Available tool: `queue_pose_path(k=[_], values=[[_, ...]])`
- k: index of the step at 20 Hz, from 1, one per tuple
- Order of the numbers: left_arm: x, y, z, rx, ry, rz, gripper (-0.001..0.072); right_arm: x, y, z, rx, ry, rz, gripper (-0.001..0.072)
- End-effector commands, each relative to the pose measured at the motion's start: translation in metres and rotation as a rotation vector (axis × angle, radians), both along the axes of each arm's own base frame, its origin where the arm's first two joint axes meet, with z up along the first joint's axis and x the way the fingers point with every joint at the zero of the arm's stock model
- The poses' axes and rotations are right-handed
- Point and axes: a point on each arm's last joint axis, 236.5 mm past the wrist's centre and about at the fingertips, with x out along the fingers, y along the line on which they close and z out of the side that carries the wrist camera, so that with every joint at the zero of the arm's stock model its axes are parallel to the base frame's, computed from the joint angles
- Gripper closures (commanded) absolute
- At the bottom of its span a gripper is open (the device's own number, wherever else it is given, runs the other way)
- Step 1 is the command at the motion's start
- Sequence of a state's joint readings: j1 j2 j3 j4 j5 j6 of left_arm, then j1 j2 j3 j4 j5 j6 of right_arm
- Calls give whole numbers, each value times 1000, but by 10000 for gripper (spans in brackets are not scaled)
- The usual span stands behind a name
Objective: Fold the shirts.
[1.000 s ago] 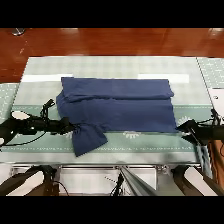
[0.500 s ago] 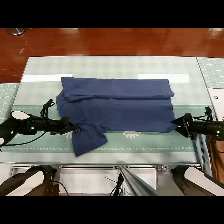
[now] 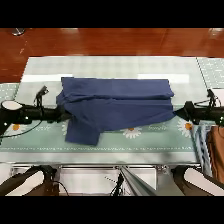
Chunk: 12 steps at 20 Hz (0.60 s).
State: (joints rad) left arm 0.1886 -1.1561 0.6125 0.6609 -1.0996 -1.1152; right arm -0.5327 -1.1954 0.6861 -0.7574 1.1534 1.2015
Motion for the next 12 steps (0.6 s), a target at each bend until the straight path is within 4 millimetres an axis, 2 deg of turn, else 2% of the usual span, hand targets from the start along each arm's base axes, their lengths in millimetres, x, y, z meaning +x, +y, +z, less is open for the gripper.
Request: queue_pose_path(k=[1, 3, 7, 9, 12], values=[[46, 12, 26, 15, -90, 51, 690, 42, 1, 32, -29, -85, 16, 692], [74, 15, 33, 7, -113, 56, 690, 74, 1, 44, -38, -132, 14, 692], [135, 24, 36, -18, -110, 96, 691, 128, -8, 46, -29, -142, -8, 692], [164, 28, 31, -38, -89, 104, 691, 148, -16, 41, -18, -132, -29, 692], [187, 23, 20, -83, -46, 23, 690, 168, -23, 30, -5, -119, -38, 692]])
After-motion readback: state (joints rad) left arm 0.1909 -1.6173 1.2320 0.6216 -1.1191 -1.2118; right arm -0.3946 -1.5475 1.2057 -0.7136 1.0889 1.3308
